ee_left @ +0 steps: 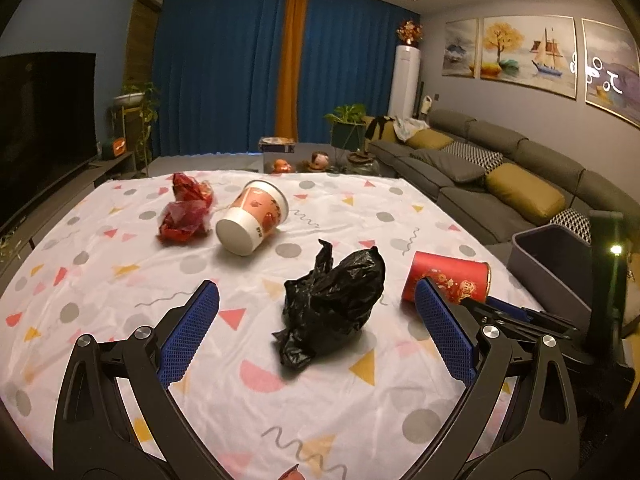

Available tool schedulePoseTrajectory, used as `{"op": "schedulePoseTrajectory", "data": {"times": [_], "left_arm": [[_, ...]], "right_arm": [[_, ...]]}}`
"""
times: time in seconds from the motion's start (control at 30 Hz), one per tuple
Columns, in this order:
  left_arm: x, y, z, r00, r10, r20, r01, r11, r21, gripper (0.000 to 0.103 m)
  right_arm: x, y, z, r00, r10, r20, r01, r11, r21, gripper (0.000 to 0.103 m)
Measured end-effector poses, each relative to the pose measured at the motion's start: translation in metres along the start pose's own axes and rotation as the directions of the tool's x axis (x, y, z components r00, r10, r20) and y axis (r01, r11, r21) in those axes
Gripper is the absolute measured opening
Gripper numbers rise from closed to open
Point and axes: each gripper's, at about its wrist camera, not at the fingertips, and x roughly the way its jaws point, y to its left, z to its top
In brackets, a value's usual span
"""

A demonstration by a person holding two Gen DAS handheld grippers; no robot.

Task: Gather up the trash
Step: 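Grasp a black plastic bag with the left tool while the right tool grasps a red cup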

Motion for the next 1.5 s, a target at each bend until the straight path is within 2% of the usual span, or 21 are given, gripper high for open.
{"op": "schedulePoseTrajectory", "data": {"times": [0.07,0.27,0.37,0.47,0.53,0.57,0.73,0.9,1.03,1.3,1.5], "left_arm": [[0.007,-0.002,0.000,1.000,0.000,-0.008,0.000,1.000,0.010,0.097],[0.034,-0.006,-0.001,0.998,0.008,-0.061,-0.006,0.999,0.035,0.096],[0.045,-0.005,0.000,0.996,0.005,-0.090,-0.002,1.000,0.029,0.091],[0.059,-0.002,0.001,0.989,-0.026,-0.146,0.026,1.000,-0.001,0.075],[0.067,0.000,0.000,0.983,-0.042,-0.180,0.041,0.999,-0.012,0.061],[0.070,0.000,-0.001,0.980,-0.051,-0.193,0.049,0.999,-0.017,0.057],[0.076,0.002,-0.004,0.970,-0.101,-0.221,0.097,0.995,-0.030,0.028],[0.073,-0.002,-0.006,0.966,-0.141,-0.218,0.142,0.990,-0.014,0.019],[0.064,-0.006,-0.008,0.965,-0.150,-0.213,0.154,0.988,0.001,0.017],[0.024,-0.010,-0.005,0.979,-0.149,-0.138,0.151,0.989,0.003,0.012],[-0.008,-0.030,0.001,0.982,-0.171,-0.082,0.174,0.984,0.043,0.012]], "right_arm": [[0.001,0.002,0.000,1.000,0.017,-0.003,-0.017,1.000,-0.004,0.023],[0.001,0.007,0.001,0.999,0.047,0.000,-0.047,0.999,-0.023,0.011],[-0.003,0.008,0.000,0.998,0.053,0.020,-0.052,0.998,-0.027,0.004],[-0.006,0.008,-0.001,0.998,0.057,0.031,-0.057,0.998,-0.015,0.004],[-0.009,0.009,-0.002,0.998,0.057,0.040,-0.056,0.998,-0.018,0.004],[-0.010,0.009,-0.002,0.997,0.057,0.043,-0.057,0.998,-0.019,0.004],[-0.015,0.013,-0.004,0.998,0.050,0.048,-0.049,0.998,-0.029,0.004],[-0.025,0.015,-0.008,0.997,0.044,0.059,-0.042,0.998,-0.037,0.004],[-0.039,0.014,-0.011,0.996,0.045,0.077,-0.042,0.999,-0.034,0.004],[-0.072,0.006,-0.018,0.991,0.039,0.126,-0.035,0.999,-0.028,0.004],[-0.104,0.002,-0.017,0.983,0.035,0.183,-0.030,0.999,-0.031,0.004]]}}
